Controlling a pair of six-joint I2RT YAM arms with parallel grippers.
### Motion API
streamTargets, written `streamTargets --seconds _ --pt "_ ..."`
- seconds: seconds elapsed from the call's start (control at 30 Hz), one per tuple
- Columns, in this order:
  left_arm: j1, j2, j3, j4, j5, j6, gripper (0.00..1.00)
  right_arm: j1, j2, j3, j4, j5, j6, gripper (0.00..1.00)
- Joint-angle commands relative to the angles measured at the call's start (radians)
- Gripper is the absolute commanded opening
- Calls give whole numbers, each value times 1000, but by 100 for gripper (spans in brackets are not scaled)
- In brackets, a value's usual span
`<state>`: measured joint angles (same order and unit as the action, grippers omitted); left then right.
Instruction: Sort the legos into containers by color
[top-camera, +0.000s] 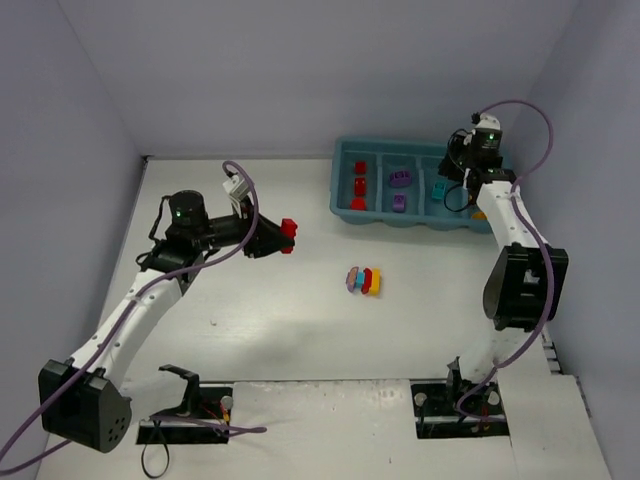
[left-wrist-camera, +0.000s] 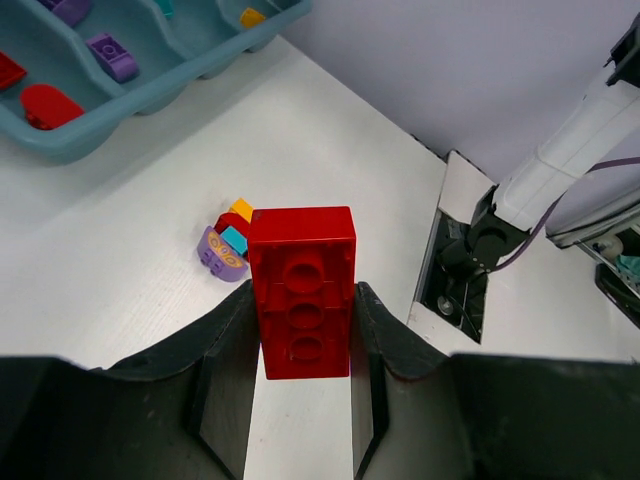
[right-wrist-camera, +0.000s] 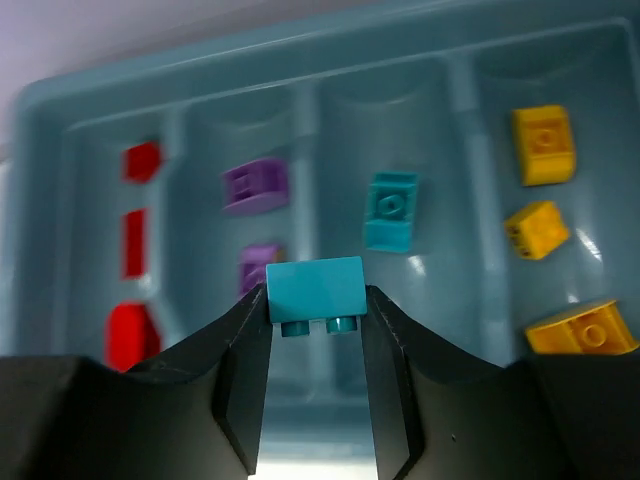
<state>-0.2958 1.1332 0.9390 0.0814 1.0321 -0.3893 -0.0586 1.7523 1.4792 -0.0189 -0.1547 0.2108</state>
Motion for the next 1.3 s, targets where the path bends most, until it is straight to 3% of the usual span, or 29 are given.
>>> streamTargets --seconds 0.0,0.1,0.23,0.5,0.77,1.0,1.27 --pt "3 -39 29 -14 -88 20 0 -9 110 116 23 152 33 17" --pt "3 -30 43 -38 -118 15 0 -20 208 180 -5 152 30 23" --pt "3 8 86 -75 -184 10 0 -26 285 260 -15 182 22 42" --pt "-2 150 210 -80 -257 -8 0 -26 263 328 -38 121 -1 74" --pt "-72 370 476 -118 -391 -28 0 0 -24 98 -46 14 146 74" --pt "-186 643 754 -154 -659 -16 0 19 -279 -193 -58 -124 213 74" --pt "-226 965 1079 -155 -765 -23 19 31 -514 -467 -70 -181 206 74"
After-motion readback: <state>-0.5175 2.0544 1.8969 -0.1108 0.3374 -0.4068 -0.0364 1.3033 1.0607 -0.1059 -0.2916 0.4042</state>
